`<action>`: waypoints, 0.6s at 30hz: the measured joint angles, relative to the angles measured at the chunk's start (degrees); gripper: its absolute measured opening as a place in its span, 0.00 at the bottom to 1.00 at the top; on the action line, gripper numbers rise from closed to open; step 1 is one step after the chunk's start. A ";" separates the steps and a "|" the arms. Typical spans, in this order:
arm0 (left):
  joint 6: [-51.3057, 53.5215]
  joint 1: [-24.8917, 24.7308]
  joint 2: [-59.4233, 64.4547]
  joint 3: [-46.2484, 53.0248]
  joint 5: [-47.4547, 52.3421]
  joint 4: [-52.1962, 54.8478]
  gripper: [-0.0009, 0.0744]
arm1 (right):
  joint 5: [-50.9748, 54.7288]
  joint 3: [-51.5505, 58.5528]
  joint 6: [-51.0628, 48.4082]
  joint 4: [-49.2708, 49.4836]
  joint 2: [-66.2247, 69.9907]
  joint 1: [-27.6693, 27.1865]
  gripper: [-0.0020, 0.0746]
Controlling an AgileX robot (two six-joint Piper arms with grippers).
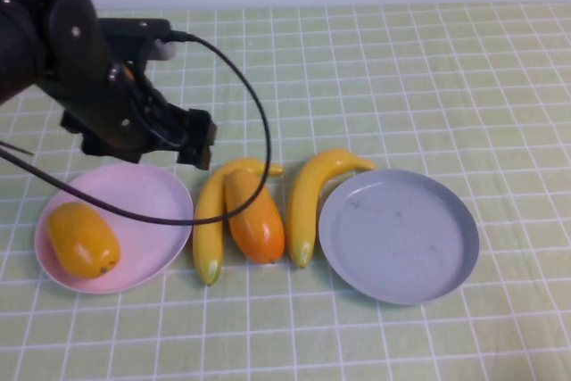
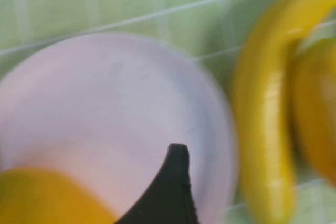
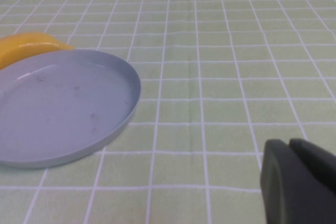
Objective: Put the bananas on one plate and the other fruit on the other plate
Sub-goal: Put one type of fruit in the left plate
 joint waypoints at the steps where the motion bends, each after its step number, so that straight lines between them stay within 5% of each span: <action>1: -1.62 -1.79 0.33 -0.52 -0.37 -0.54 0.90 | 0.00 0.00 0.00 0.00 0.00 0.00 0.00; 8: -7.88 -10.48 5.90 -3.03 -1.42 -1.05 0.90 | 0.00 0.00 0.00 0.00 0.00 0.00 0.00; 18: -12.47 -12.39 13.02 -4.37 -1.86 0.07 0.90 | 0.00 0.00 0.00 0.00 0.00 0.00 0.00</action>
